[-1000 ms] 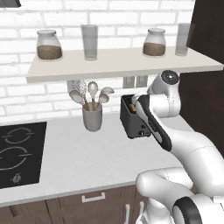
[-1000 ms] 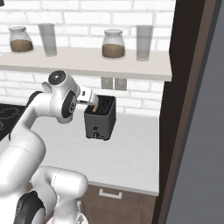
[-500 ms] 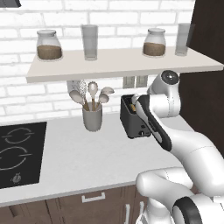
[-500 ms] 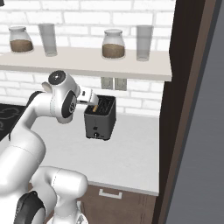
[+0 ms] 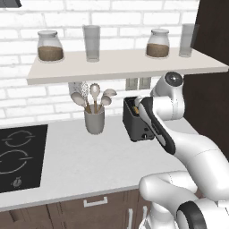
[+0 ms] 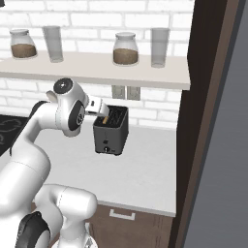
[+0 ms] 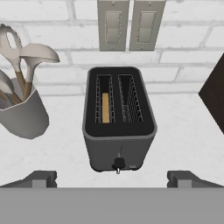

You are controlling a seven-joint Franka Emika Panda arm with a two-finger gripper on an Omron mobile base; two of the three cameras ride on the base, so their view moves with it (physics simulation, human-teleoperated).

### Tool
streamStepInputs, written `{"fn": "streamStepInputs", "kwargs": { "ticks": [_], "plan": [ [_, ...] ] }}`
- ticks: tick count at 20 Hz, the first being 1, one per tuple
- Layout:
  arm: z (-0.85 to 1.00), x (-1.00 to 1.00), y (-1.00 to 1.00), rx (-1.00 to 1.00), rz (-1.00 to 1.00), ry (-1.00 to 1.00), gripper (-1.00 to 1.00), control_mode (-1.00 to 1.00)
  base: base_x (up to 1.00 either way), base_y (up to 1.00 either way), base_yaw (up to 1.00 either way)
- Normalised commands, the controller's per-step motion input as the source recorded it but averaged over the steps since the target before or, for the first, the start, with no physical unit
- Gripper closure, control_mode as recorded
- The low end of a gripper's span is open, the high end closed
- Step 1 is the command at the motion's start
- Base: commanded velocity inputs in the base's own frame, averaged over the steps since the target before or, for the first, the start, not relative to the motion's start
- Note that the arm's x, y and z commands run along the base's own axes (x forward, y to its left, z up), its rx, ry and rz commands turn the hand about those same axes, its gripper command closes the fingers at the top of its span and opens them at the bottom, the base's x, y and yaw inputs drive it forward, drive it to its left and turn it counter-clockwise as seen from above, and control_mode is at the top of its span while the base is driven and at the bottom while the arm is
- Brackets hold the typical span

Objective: Start the toaster. Once the lever pops up, take the bread to the plate on the dining counter.

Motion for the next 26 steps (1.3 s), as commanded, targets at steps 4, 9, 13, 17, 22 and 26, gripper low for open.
{"fn": "streamStepInputs", "kwargs": {
  "ticks": [4, 9, 13, 17, 22, 26],
  "plan": [
    [0.00, 0.00, 0.00, 0.00, 0.00, 0.00, -1.00, -1.00, 0.00, 0.00, 0.00],
    [0.00, 0.00, 0.00, 0.00, 0.00, 0.00, -1.00, -1.00, 0.00, 0.00, 0.00],
    [0.00, 0.00, 0.00, 0.00, 0.00, 0.00, -1.00, -1.00, 0.00, 0.00, 0.00],
    [0.00, 0.00, 0.00, 0.00, 0.00, 0.00, -1.00, -1.00, 0.00, 0.00, 0.00],
    [0.00, 0.00, 0.00, 0.00, 0.00, 0.00, -1.00, -1.00, 0.00, 0.00, 0.00],
    [0.00, 0.00, 0.00, 0.00, 0.00, 0.00, -1.00, -1.00, 0.00, 0.00, 0.00]
  ]
}}
